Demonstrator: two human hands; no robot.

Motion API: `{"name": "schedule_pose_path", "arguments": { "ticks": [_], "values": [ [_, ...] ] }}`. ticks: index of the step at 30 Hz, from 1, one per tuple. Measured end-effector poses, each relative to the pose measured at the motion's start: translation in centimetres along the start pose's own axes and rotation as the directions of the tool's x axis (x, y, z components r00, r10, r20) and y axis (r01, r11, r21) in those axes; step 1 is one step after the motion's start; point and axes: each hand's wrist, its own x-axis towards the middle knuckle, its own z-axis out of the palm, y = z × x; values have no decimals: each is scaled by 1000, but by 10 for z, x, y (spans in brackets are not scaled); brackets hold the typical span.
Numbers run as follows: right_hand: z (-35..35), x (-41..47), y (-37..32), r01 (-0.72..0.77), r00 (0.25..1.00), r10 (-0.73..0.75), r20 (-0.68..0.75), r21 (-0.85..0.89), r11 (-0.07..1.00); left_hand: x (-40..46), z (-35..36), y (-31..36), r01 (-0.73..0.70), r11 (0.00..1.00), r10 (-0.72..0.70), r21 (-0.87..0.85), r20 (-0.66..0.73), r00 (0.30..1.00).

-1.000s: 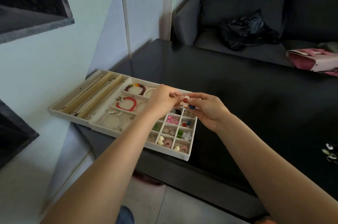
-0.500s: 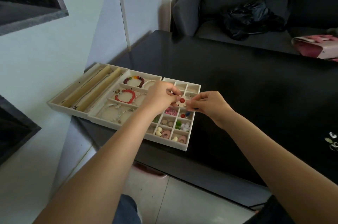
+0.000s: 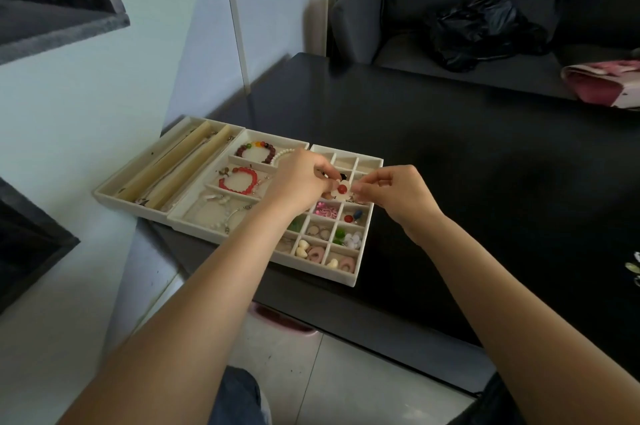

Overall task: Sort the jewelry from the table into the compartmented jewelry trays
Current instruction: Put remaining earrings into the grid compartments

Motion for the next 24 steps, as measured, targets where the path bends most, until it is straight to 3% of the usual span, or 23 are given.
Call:
{"name": "schedule_pose_path", "arguments": {
  "ticks": [4, 9, 16, 24],
  "values": [
    [-2, -1, 1, 8, 999, -5, 44, -81, 997, 1, 1, -2, 26, 1000, -26, 14, 13, 1000],
    [-3, -2, 3, 122, 992, -129, 8, -382, 916, 6, 8, -4, 41, 998, -42, 51, 21, 999],
    [-1, -2, 6, 205, 976, -139, 166, -499, 842, 5, 17, -3, 26, 986, -26, 164, -4, 1000],
    [2, -4, 11, 244, 970, -170, 175, -655, 715, 4, 28, -4, -14, 977, 17, 215, -10, 1000]
  ]
}}
